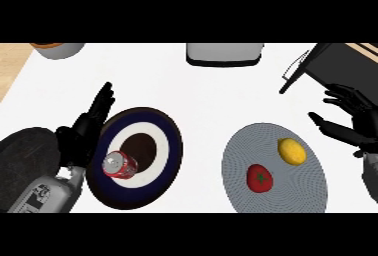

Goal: Pick the lemon from the placemat and place it in the tiered shelf

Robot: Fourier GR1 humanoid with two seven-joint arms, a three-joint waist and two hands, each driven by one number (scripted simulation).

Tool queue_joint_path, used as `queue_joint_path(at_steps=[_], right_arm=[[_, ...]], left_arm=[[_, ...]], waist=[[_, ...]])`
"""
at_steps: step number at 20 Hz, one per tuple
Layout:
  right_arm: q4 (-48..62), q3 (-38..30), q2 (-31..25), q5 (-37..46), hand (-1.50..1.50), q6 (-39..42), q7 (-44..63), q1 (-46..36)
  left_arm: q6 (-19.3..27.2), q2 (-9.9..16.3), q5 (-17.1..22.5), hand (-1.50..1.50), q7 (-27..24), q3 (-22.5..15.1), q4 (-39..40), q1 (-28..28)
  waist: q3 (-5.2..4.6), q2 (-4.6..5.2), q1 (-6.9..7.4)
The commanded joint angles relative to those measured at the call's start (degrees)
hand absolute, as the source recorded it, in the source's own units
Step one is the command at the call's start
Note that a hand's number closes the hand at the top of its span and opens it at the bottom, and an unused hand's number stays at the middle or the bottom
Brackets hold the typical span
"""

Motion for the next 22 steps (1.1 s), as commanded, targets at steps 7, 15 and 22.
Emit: queue_joint_path(at_steps=[7, 15, 22], right_arm=[[13.25, -11.89, 2.18, -7.79, -1.50, 8.93, -19.49, 5.25], [6.55, -1.96, -8.94, 2.47, -1.50, 13.94, -6.42, 2.63], [-4.83, 4.06, -16.84, 7.95, -1.50, 16.57, 8.16, 1.90]], left_arm=[[-2.26, -3.48, -1.53, 0.00, -5.49, -0.84, 5.41, -0.53], [-3.30, -3.20, -2.18, 0.00, -4.15, -0.46, 5.07, -0.08], [-2.45, -4.57, -3.77, 0.00, -5.95, -0.57, 5.86, 1.48]], waist=[[0.70, 0.12, 0.23], [0.47, -0.46, 0.51], [0.36, -0.66, 0.16]])
